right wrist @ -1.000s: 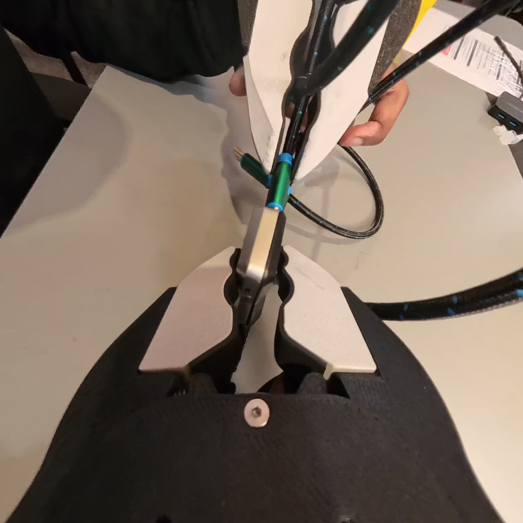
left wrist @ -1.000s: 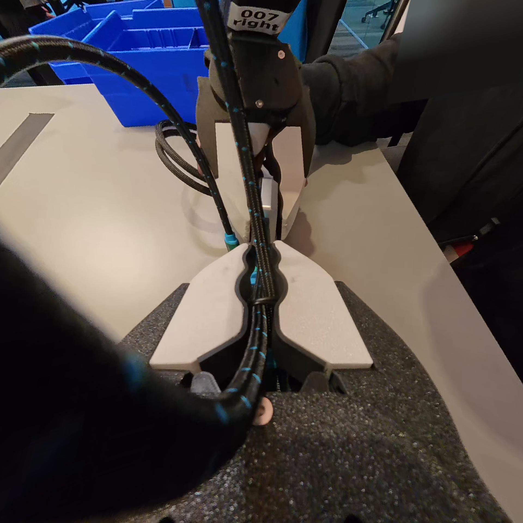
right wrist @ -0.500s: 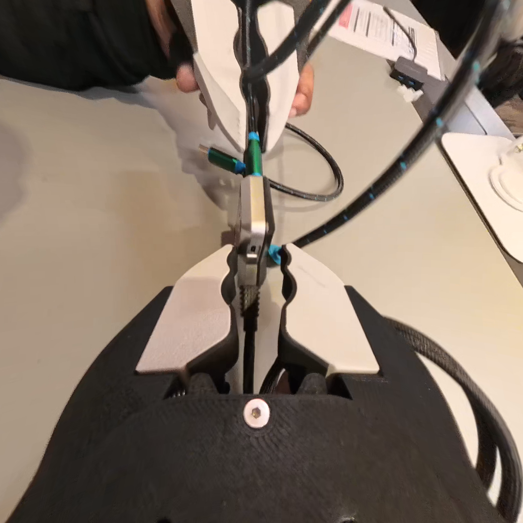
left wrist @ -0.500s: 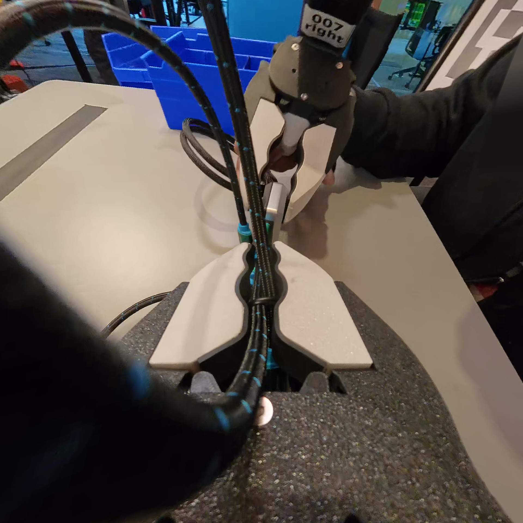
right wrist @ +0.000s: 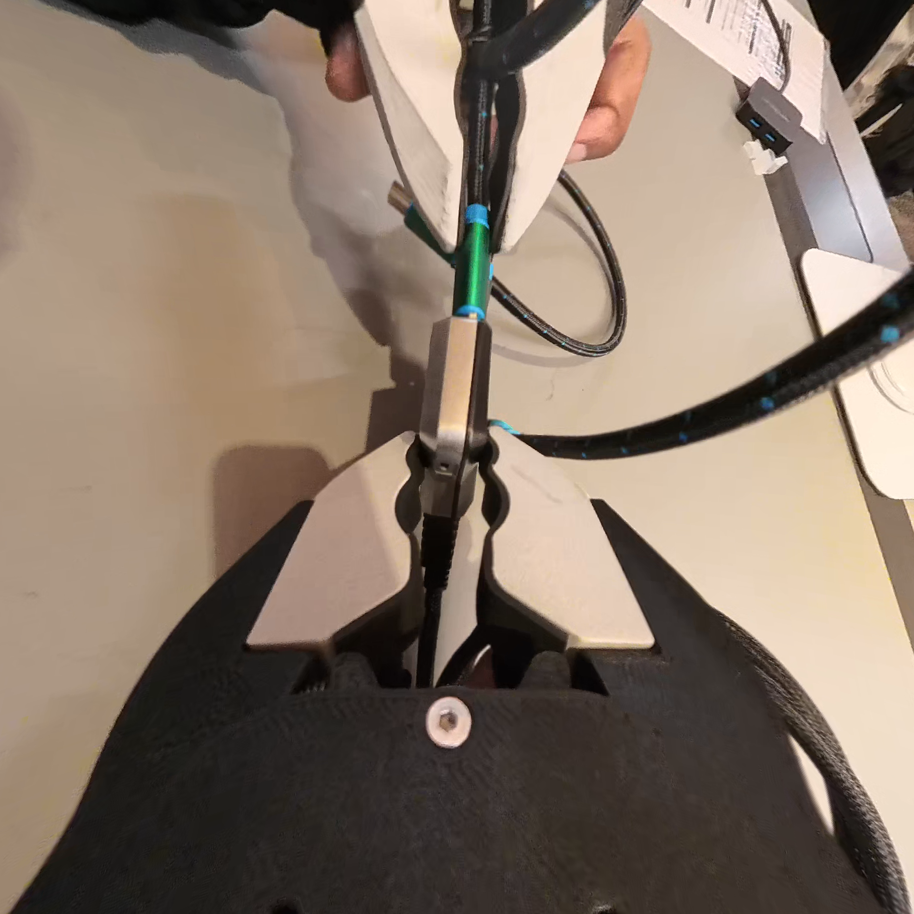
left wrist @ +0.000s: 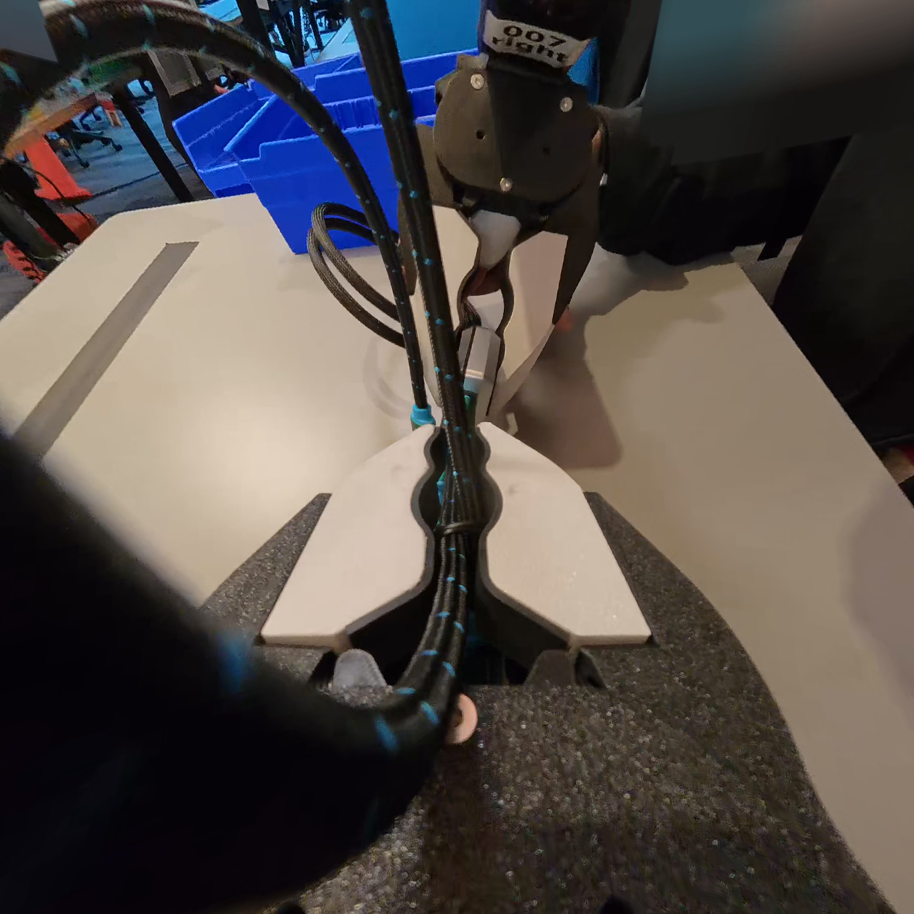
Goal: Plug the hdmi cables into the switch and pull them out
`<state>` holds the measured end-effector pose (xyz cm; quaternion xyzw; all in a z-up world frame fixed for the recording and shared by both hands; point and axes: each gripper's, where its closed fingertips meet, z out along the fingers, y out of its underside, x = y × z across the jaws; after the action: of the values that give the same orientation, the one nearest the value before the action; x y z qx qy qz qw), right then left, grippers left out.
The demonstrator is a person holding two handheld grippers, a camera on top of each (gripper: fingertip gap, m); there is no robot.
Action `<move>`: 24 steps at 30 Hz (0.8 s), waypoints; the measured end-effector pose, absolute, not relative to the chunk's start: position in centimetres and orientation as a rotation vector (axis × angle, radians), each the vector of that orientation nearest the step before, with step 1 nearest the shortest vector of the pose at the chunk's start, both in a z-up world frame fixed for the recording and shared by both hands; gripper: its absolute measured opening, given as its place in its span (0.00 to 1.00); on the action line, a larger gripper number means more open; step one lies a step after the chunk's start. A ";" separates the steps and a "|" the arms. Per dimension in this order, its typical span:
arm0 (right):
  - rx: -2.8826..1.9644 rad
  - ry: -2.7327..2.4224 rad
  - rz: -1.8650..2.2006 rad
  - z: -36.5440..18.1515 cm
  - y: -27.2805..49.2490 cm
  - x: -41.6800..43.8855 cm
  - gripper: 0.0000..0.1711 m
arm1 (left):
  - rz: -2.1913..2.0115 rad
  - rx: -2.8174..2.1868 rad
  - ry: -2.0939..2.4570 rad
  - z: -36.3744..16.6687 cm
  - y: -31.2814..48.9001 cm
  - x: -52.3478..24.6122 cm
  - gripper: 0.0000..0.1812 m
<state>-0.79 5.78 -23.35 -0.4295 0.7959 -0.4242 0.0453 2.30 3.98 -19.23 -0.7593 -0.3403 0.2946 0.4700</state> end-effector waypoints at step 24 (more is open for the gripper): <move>-0.710 2.523 -1.587 -20.7 2.7 -4.1 0.21 | 0.707 -1.539 -1.081 -18.5 0.2 0.7 0.03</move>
<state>-4.12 2.71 -20.71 -0.2315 0.8228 -0.5176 0.0389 0.67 0.22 -18.54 -0.6464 -0.4540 0.2970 0.5365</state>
